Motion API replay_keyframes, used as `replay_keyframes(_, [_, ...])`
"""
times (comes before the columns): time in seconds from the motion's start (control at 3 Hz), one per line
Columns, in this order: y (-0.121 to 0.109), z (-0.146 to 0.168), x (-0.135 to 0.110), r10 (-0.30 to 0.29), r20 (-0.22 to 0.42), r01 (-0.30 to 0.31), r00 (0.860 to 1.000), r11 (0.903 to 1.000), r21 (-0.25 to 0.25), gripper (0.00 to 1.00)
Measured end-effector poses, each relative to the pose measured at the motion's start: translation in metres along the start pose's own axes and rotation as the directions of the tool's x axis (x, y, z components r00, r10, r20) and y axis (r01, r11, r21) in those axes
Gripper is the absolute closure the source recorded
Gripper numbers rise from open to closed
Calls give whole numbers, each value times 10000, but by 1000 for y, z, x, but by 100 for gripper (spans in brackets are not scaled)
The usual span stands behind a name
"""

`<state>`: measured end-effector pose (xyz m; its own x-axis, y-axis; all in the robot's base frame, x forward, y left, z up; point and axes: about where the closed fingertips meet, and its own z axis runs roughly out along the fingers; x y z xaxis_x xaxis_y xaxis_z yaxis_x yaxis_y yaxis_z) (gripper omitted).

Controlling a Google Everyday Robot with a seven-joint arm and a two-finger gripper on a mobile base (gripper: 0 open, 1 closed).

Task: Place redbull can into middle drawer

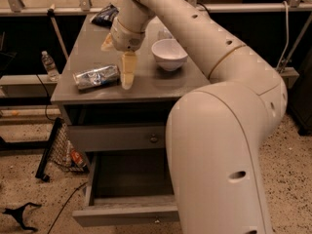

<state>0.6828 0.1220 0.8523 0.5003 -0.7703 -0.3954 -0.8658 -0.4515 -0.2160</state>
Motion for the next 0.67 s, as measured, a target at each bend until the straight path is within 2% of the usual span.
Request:
replay_keyframes(0.33, [0, 5, 0, -19, 106, 20, 9999, 10000, -40, 0])
replay_keyframes(0.67, [2, 12, 0, -25, 219, 28, 9998, 9999, -130, 26])
